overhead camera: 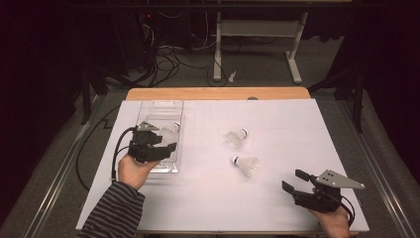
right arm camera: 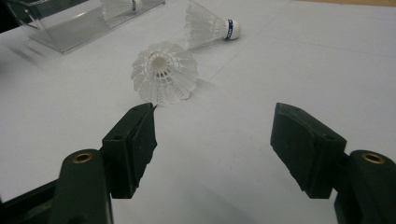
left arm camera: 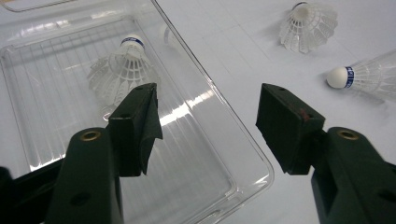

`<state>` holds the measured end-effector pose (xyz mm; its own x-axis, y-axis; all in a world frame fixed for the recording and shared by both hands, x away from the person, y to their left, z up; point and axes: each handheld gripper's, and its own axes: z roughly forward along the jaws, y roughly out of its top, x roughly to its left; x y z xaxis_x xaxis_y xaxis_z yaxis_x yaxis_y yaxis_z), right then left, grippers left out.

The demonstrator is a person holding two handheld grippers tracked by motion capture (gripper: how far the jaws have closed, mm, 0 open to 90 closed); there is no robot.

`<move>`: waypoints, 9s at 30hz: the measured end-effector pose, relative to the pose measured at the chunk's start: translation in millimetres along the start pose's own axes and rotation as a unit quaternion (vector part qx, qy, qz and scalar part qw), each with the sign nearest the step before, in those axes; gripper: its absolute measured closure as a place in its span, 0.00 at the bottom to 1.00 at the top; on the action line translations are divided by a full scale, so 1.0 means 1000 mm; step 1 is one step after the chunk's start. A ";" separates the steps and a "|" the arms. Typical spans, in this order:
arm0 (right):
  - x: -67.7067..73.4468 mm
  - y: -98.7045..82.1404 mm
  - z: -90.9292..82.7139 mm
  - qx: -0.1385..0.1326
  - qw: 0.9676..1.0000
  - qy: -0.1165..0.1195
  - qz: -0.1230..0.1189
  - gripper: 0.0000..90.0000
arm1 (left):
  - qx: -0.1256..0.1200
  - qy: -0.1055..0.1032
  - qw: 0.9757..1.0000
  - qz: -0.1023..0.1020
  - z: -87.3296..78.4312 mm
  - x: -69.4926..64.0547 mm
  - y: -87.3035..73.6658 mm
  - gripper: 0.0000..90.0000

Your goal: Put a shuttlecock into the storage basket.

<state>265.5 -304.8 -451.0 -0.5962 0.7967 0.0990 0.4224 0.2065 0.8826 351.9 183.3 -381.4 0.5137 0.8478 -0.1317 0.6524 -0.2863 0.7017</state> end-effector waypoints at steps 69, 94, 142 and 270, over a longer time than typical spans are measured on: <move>0.001 0.001 0.001 -0.001 1.000 0.000 0.003 0.35 | -0.071 -0.028 0.997 -0.015 -0.026 -0.010 -0.056 0.43; 0.001 -0.002 -0.003 -0.002 1.000 -0.009 0.010 0.35 | -0.081 -0.043 0.996 -0.013 -0.020 -0.015 -0.074 0.42; 0.001 -0.002 -0.003 0.001 1.000 -0.003 0.005 0.35 | -0.050 -0.084 0.995 0.022 0.002 -0.047 -0.062 0.43; -0.001 -0.002 -0.003 0.001 1.000 0.001 0.006 0.35 | 0.008 -0.138 0.988 0.068 0.074 -0.113 0.017 0.47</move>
<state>262.9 -308.3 -451.4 -0.5923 0.7981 0.1102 0.4314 0.1986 0.8800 346.4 49.0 -406.2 0.7275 0.6485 -0.2241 0.5747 -0.3974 0.7154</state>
